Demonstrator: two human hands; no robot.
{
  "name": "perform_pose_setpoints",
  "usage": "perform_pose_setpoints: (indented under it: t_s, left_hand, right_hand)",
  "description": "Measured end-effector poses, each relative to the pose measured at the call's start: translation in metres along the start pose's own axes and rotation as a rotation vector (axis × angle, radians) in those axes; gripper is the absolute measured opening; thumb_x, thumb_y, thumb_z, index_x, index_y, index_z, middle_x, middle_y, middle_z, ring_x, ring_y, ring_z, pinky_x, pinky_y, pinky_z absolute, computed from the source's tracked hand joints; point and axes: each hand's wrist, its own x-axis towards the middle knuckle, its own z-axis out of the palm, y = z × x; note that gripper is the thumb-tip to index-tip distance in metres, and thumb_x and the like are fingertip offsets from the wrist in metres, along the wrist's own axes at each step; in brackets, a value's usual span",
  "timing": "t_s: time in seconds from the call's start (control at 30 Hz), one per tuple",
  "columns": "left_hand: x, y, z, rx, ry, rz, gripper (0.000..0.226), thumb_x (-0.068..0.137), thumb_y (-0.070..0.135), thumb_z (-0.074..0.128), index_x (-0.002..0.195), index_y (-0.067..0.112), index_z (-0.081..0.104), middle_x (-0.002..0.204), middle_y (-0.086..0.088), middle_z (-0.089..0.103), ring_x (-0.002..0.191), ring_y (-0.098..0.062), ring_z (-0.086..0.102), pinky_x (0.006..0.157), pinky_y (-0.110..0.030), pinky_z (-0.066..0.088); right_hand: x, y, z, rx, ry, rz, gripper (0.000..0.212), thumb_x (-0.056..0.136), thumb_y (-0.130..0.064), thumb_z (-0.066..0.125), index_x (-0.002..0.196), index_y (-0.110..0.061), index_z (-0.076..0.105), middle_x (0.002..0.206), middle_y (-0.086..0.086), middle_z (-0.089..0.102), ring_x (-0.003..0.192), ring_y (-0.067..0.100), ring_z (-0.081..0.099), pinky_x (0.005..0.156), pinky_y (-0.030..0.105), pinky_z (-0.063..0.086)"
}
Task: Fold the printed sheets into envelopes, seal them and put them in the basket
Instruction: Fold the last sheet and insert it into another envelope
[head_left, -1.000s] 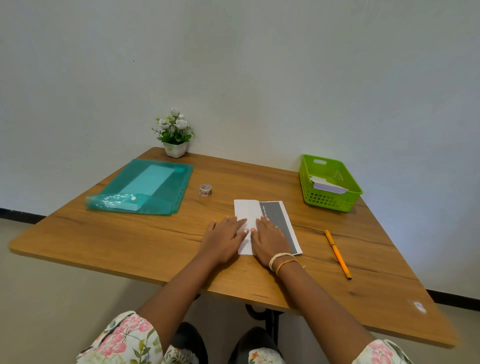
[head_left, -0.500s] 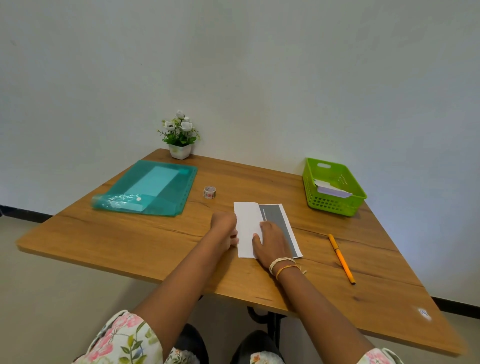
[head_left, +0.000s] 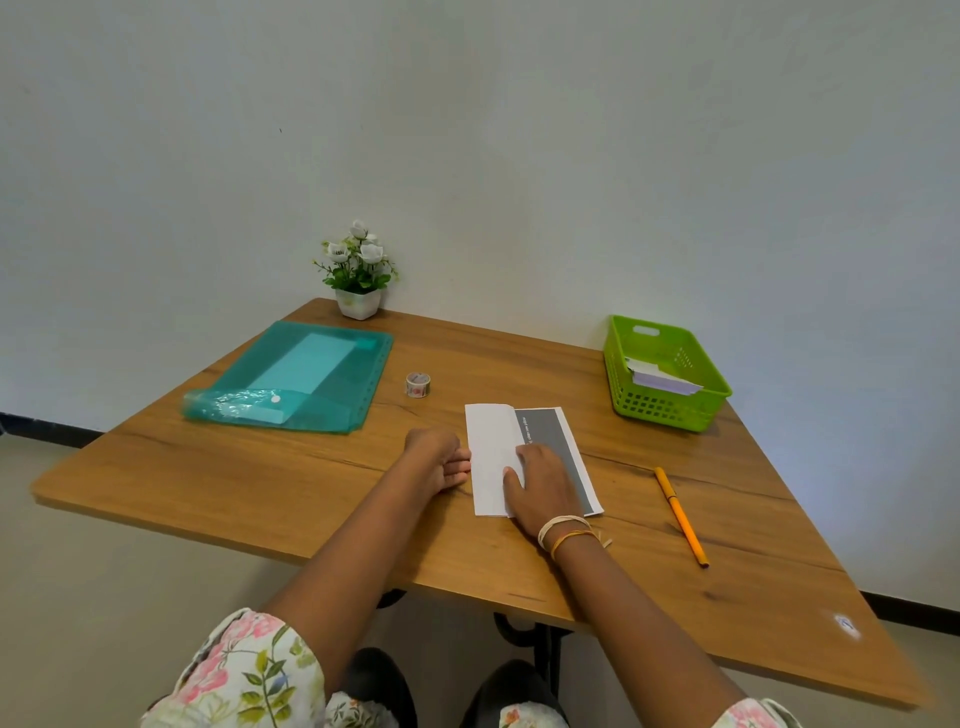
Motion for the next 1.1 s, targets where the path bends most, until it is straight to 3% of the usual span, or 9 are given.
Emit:
perform_pose_setpoints:
  t_s: [0.17, 0.37, 0.53, 0.67, 0.73, 0.83, 0.9, 0.97, 1.1]
  left_hand:
    - [-0.001, 0.0, 0.007, -0.014, 0.085, 0.008, 0.019, 0.098, 0.001, 0.043, 0.111, -0.006, 0.054, 0.114, -0.022, 0.064, 0.099, -0.032, 0.066, 0.078, -0.039, 0.054]
    - [0.005, -0.005, 0.003, -0.13, 0.09, -0.016, 0.014, 0.095, 0.001, 0.05, 0.107, -0.002, 0.057, 0.1, -0.017, 0.067, 0.077, -0.023, 0.066, 0.063, -0.031, 0.053]
    - [0.004, -0.012, 0.003, -0.16, -0.023, 0.058, 0.016, 0.097, 0.011, 0.051, 0.108, 0.006, 0.062, 0.08, -0.007, 0.067, 0.063, -0.013, 0.06, 0.056, -0.023, 0.048]
    - [0.011, -0.028, 0.007, -0.134, -0.119, 0.354, 0.026, 0.099, 0.012, 0.046, 0.119, 0.011, 0.063, 0.095, -0.01, 0.072, 0.078, -0.02, 0.066, 0.07, -0.033, 0.056]
    - [0.016, -0.038, 0.008, -0.07, -0.162, 0.525, 0.032, 0.101, 0.014, 0.046, 0.13, 0.015, 0.058, 0.105, -0.009, 0.071, 0.091, -0.024, 0.067, 0.079, -0.04, 0.056]
    - [0.019, -0.049, 0.008, 0.153, -0.184, 0.771, 0.039, 0.1, 0.014, 0.047, 0.138, 0.023, 0.052, 0.13, 0.002, 0.058, 0.111, -0.016, 0.061, 0.089, -0.036, 0.056]
    - [0.02, -0.054, 0.009, 0.273, -0.157, 0.862, 0.04, 0.099, 0.012, 0.047, 0.138, 0.024, 0.052, 0.138, 0.002, 0.054, 0.121, -0.012, 0.054, 0.092, -0.028, 0.053]
    - [0.021, -0.059, 0.011, 0.392, -0.09, 0.927, 0.04, 0.1, 0.012, 0.046, 0.137, 0.023, 0.052, 0.139, 0.001, 0.053, 0.122, -0.011, 0.051, 0.089, -0.017, 0.048]
    - [0.023, -0.064, 0.016, 0.69, 0.005, 1.065, 0.041, 0.101, 0.02, 0.042, 0.142, 0.026, 0.045, 0.151, -0.001, 0.041, 0.137, -0.016, 0.038, 0.109, -0.032, 0.037]
  right_hand:
    - [-0.001, 0.0, 0.0, 0.012, 0.002, -0.005, 0.039, 0.095, -0.033, 0.05, 0.129, -0.014, 0.051, 0.132, 0.004, 0.052, 0.121, 0.018, 0.048, 0.101, 0.03, 0.041]
    - [-0.002, 0.0, -0.004, 0.062, -0.006, 0.009, 0.038, 0.097, -0.032, 0.048, 0.13, -0.015, 0.052, 0.134, 0.004, 0.053, 0.122, 0.018, 0.048, 0.102, 0.029, 0.04]
    - [-0.004, -0.005, -0.007, 0.143, -0.018, 0.011, 0.038, 0.098, -0.036, 0.044, 0.128, -0.016, 0.055, 0.129, 0.003, 0.057, 0.116, 0.016, 0.052, 0.098, 0.029, 0.042]
    - [-0.002, -0.018, -0.024, 0.368, -0.067, 0.012, 0.035, 0.098, -0.04, 0.044, 0.115, -0.016, 0.063, 0.116, 0.005, 0.065, 0.104, 0.018, 0.057, 0.084, 0.028, 0.043]
    - [0.003, -0.024, -0.034, 0.502, -0.145, 0.073, 0.045, 0.095, -0.047, 0.048, 0.126, -0.016, 0.057, 0.122, -0.001, 0.06, 0.114, 0.017, 0.054, 0.087, 0.027, 0.039]
    - [0.016, -0.03, -0.045, 0.592, -0.333, 0.173, 0.07, 0.086, -0.05, 0.06, 0.142, -0.012, 0.041, 0.13, -0.002, 0.047, 0.124, 0.02, 0.046, 0.09, 0.028, 0.036]
    - [0.025, -0.031, -0.052, 0.534, -0.418, 0.174, 0.066, 0.076, -0.041, 0.065, 0.133, -0.009, 0.052, 0.125, 0.004, 0.056, 0.11, 0.023, 0.054, 0.081, 0.03, 0.043]
    - [0.03, -0.031, -0.06, 0.501, -0.454, 0.21, 0.039, 0.08, -0.02, 0.059, 0.117, -0.006, 0.06, 0.106, 0.012, 0.062, 0.092, 0.025, 0.058, 0.075, 0.034, 0.049]
    - [0.038, -0.019, -0.076, 0.479, -0.544, 0.287, 0.038, 0.09, 0.001, 0.049, 0.127, -0.005, 0.049, 0.11, 0.015, 0.057, 0.096, 0.027, 0.055, 0.075, 0.034, 0.052]
